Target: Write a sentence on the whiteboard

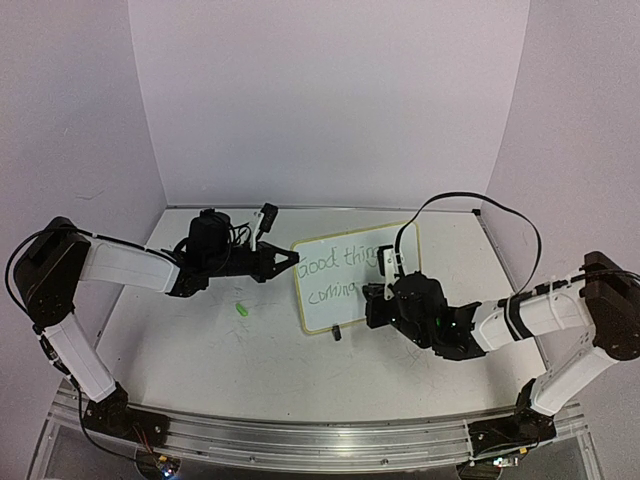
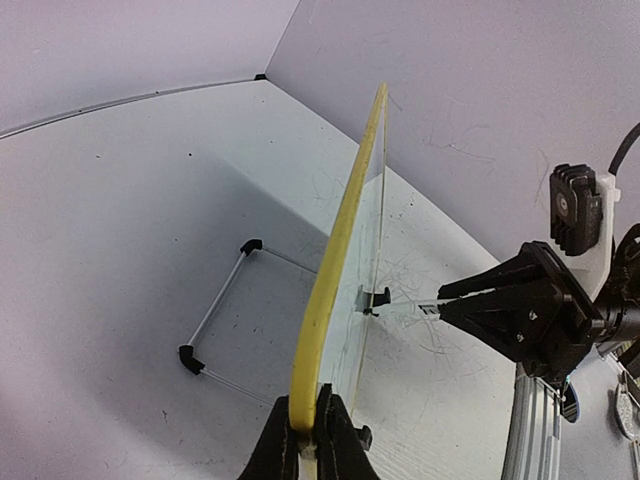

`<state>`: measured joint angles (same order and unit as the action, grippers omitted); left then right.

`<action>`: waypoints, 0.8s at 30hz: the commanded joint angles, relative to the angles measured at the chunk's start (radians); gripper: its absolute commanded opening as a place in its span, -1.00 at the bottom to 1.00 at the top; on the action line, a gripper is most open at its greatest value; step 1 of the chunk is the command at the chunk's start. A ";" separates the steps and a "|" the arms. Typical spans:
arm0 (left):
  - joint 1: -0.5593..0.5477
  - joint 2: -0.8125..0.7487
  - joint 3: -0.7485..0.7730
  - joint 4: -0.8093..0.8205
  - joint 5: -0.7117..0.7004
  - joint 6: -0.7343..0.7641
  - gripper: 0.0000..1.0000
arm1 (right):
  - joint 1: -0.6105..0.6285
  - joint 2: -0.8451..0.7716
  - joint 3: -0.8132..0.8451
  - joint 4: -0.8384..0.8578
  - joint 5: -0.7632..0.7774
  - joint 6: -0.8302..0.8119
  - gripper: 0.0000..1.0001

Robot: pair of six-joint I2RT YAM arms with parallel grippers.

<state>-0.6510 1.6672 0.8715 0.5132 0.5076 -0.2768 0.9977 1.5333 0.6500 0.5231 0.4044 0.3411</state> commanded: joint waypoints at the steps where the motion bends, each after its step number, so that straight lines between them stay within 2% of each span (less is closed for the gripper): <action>1: 0.004 -0.010 0.030 -0.006 -0.047 0.074 -1.00 | -0.003 -0.007 -0.026 -0.057 0.002 0.037 -1.00; 12: 0.005 -0.010 0.027 -0.005 -0.045 0.074 -1.00 | 0.013 0.013 -0.037 -0.085 -0.025 0.068 -1.00; 24: 0.004 -0.012 0.030 -0.006 -0.045 0.074 -1.00 | 0.020 0.056 0.024 -0.049 -0.050 0.053 -1.00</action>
<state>-0.6514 1.6672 0.8715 0.5137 0.5055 -0.2761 1.0199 1.5587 0.6224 0.4518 0.3506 0.3980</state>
